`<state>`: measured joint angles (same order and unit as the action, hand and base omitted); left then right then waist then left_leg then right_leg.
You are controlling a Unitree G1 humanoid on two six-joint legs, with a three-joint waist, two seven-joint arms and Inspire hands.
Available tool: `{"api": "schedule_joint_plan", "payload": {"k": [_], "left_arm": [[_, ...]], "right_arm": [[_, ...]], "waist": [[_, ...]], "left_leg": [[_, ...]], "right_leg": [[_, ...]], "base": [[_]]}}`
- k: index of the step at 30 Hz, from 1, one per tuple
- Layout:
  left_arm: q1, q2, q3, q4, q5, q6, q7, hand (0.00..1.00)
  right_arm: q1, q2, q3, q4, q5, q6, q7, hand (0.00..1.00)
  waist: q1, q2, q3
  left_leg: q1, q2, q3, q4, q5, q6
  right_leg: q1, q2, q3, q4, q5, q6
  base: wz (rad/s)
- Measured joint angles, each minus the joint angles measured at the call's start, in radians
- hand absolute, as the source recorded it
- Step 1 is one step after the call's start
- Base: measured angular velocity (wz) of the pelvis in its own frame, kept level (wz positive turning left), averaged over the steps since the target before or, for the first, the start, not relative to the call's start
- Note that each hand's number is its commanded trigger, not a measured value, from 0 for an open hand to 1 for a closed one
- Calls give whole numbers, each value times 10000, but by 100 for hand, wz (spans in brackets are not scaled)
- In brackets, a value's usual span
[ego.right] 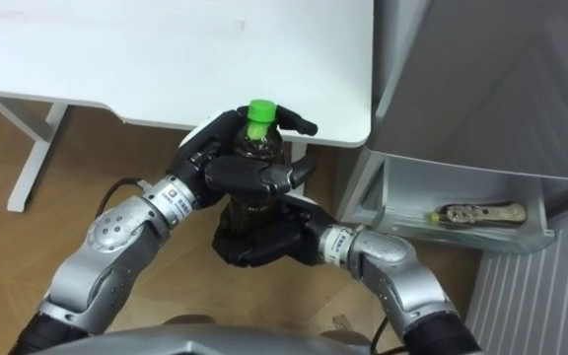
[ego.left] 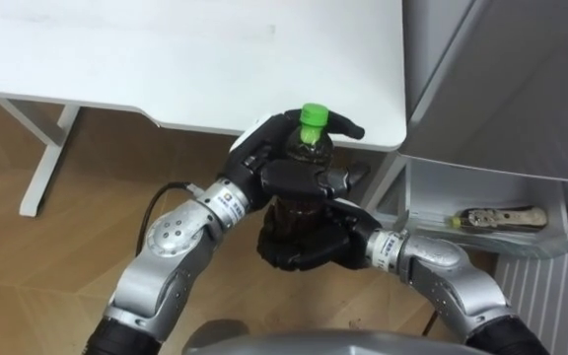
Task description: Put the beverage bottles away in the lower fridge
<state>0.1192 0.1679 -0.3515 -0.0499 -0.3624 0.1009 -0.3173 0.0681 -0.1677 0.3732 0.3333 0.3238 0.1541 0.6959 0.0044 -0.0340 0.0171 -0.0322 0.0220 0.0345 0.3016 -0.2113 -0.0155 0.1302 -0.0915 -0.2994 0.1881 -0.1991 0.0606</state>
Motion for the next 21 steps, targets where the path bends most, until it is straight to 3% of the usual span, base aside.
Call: {"api": "schedule_joint_plan", "payload": {"k": [21], "left_arm": [[-3, -3, -29, 0, 34, -253, 26, 0]], "right_arm": [[4, 4, 2, -3, 165, -103, 0, 100]], "waist": [[-1, 160, -35]], "left_leg": [[-70, 3, 10, 47, -1, 0]], "right_leg": [[-30, -3, -4, 2, 0, 0]], "base": [[0]]}}
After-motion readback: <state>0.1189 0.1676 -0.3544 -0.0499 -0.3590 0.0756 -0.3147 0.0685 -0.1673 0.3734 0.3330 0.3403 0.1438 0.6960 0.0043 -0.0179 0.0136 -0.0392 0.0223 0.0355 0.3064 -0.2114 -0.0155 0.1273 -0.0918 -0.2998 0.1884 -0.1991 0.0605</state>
